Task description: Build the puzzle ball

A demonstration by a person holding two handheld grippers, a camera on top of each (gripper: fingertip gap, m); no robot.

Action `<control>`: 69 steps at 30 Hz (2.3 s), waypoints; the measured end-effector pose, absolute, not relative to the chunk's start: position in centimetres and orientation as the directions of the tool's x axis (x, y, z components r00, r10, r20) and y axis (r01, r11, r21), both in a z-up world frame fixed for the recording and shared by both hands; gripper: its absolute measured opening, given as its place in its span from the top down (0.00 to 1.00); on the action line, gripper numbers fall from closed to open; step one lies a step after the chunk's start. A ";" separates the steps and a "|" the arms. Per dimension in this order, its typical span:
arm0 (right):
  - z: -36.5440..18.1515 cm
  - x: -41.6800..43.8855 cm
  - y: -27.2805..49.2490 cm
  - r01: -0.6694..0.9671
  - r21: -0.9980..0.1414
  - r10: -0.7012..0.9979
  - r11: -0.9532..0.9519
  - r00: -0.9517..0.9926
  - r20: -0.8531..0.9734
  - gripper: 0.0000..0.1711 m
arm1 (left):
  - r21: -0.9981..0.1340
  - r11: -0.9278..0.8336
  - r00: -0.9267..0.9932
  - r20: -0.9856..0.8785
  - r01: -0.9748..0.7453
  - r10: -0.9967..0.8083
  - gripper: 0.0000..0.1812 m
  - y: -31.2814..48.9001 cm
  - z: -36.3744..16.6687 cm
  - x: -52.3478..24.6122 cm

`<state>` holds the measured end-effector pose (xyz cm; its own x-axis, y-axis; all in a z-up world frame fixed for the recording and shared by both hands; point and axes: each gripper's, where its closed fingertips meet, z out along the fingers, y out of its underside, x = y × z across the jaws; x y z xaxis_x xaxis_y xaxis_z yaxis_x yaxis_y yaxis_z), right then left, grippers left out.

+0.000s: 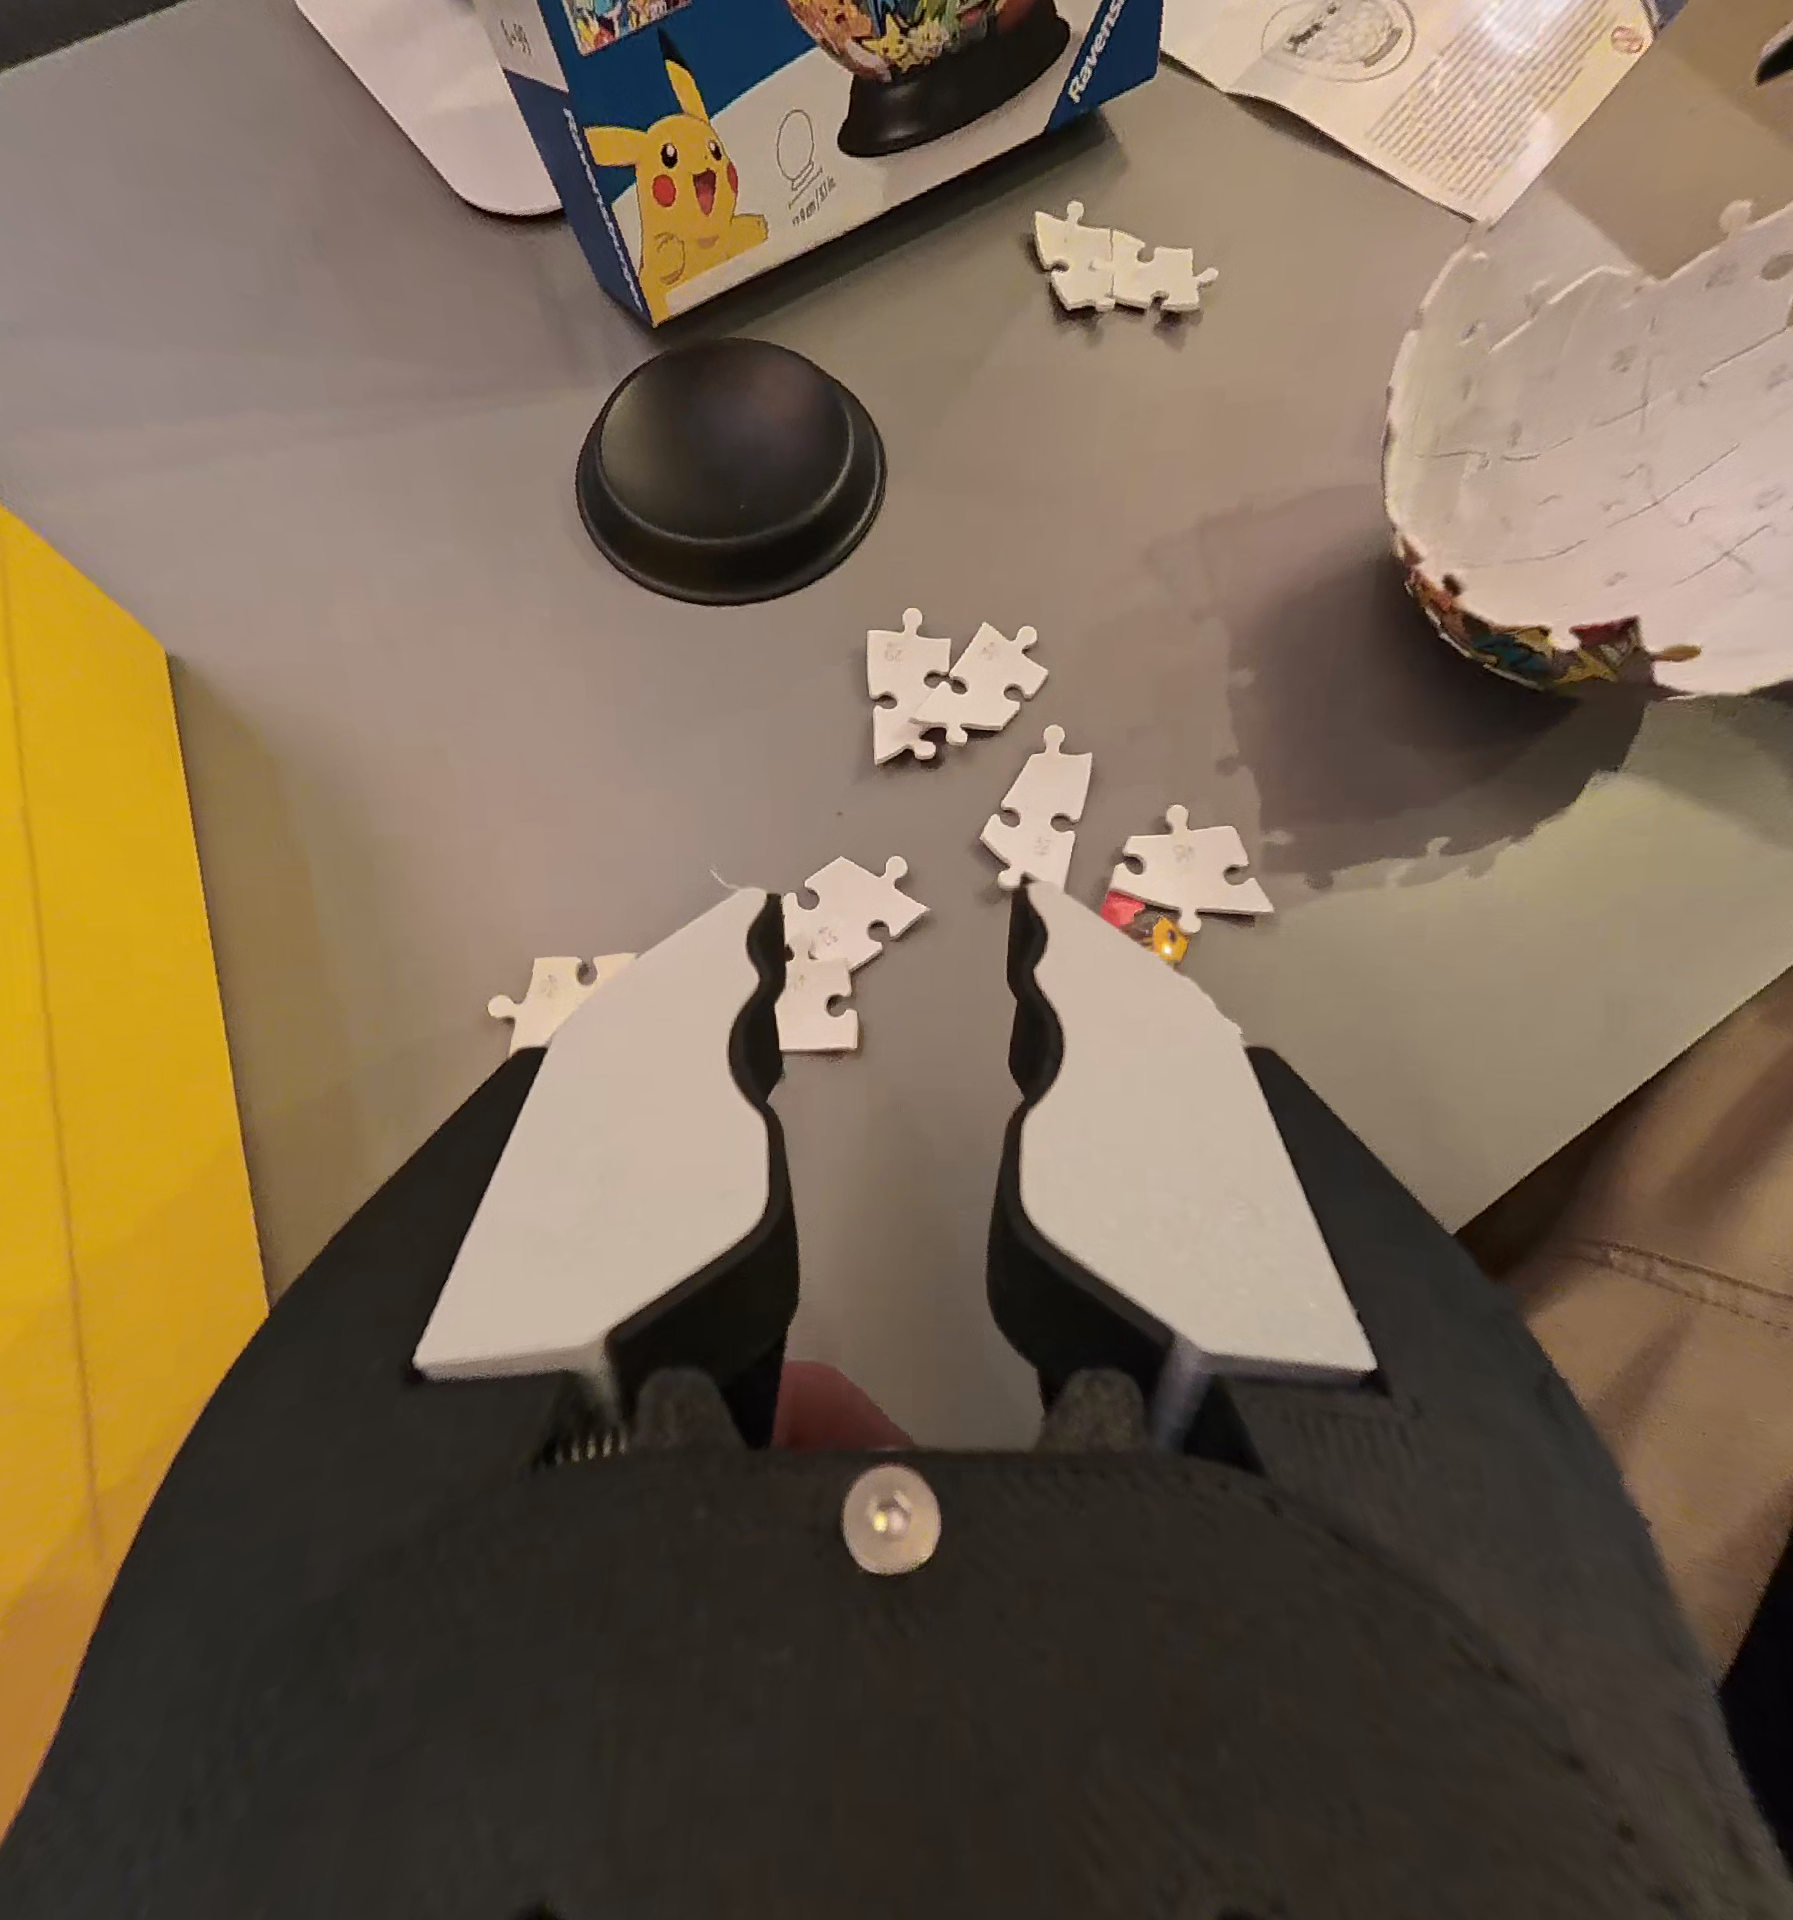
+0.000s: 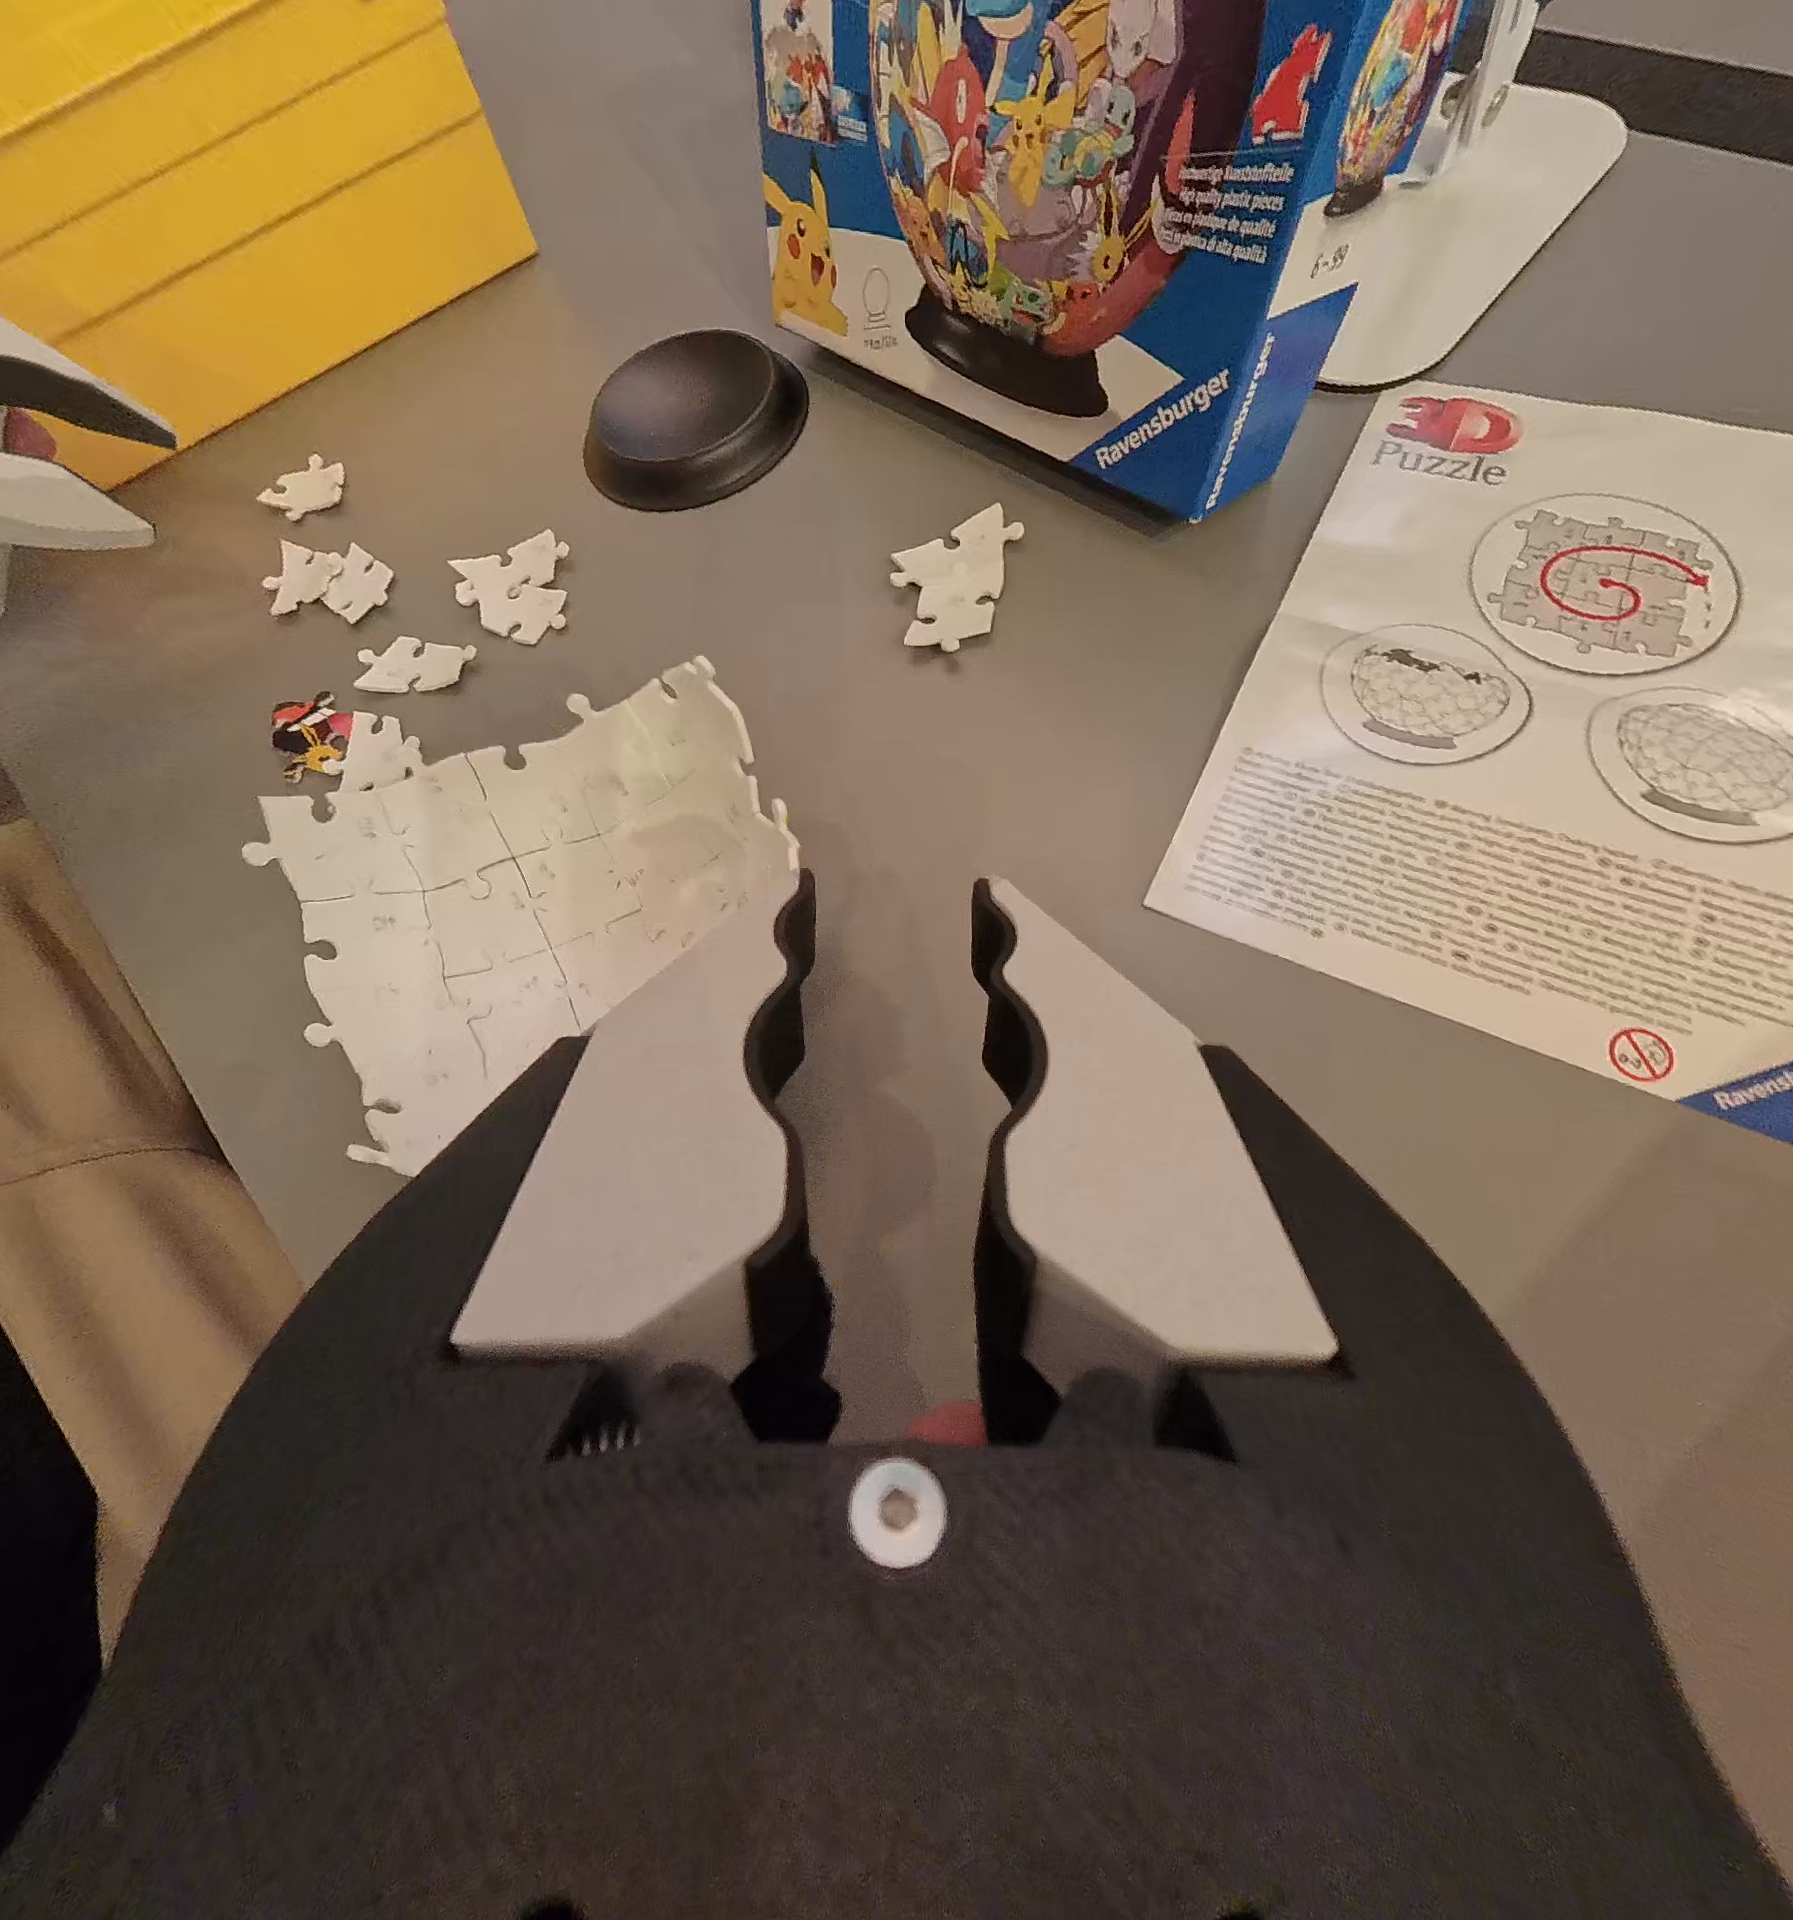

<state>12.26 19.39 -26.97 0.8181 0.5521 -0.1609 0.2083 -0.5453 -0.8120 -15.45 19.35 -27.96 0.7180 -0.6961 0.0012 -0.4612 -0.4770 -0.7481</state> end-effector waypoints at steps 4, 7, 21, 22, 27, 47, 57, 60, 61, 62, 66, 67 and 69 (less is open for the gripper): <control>-26.1 12.8 20.7 0.129 -0.837 0.513 -0.531 0.835 -0.196 0.85 | -0.755 -0.479 0.718 0.015 -0.448 -0.695 0.78 19.0 -28.0 -15.3; -26.8 13.5 21.1 0.111 -0.824 0.492 -0.555 0.843 -0.217 0.85 | -0.759 -0.465 0.711 0.003 -0.456 -0.703 0.78 18.8 -27.9 -14.9; -28.1 13.5 20.8 0.106 -0.802 0.492 -0.588 0.834 -0.251 0.86 | -0.774 -0.416 0.622 0.037 -0.478 -0.782 0.77 17.4 -27.9 -11.2; -28.0 13.5 20.9 0.101 -0.802 0.489 -0.588 0.835 -0.253 0.86 | -0.777 -0.413 0.621 0.037 -0.475 -0.783 0.77 17.4 -27.8 -11.1; -28.5 13.2 20.8 0.101 -0.791 0.503 -0.603 0.818 -0.279 0.87 | -0.782 -0.424 0.628 0.055 -0.456 -0.777 0.78 17.5 -27.6 -11.2; -28.1 12.4 19.9 0.180 -0.800 0.565 -0.572 0.794 -0.226 0.87 | -0.774 -0.417 0.610 0.050 -0.477 -0.791 0.78 17.1 -28.1 -10.4; -27.2 12.7 19.6 0.142 -0.814 0.565 -0.563 0.785 -0.254 0.87 | -0.772 -0.410 0.598 0.049 -0.486 -0.800 0.78 16.9 -28.2 -10.2; -27.1 12.1 18.9 0.139 -0.805 0.600 -0.576 0.742 -0.301 0.86 | -0.763 -0.403 0.603 0.023 -0.505 -0.798 0.78 17.1 -28.4 -10.6; -27.1 11.9 18.6 0.155 -0.801 0.613 -0.579 0.730 -0.302 0.85 | -0.764 -0.408 0.605 0.029 -0.500 -0.796 0.78 17.2 -28.4 -10.7; -27.1 11.8 18.4 0.176 -0.800 0.622 -0.574 0.729 -0.286 0.85 | -0.765 -0.413 0.607 0.038 -0.493 -0.794 0.78 17.3 -28.4 -10.8; -27.6 11.3 17.2 0.298 -0.766 0.673 -0.569 0.704 -0.226 0.84 | -0.776 -0.425 0.608 0.069 -0.466 -0.791 0.78 17.3 -28.0 -10.7; -27.9 11.0 17.0 0.308 -0.753 0.677 -0.582 0.696 -0.239 0.85 | -0.776 -0.427 0.605 0.074 -0.465 -0.793 0.78 17.3 -28.0 -10.6; -28.8 10.7 16.9 0.321 -0.732 0.676 -0.601 0.693 -0.251 0.85 | -0.775 -0.427 0.598 0.081 -0.465 -0.797 0.78 17.1 -28.0 -10.5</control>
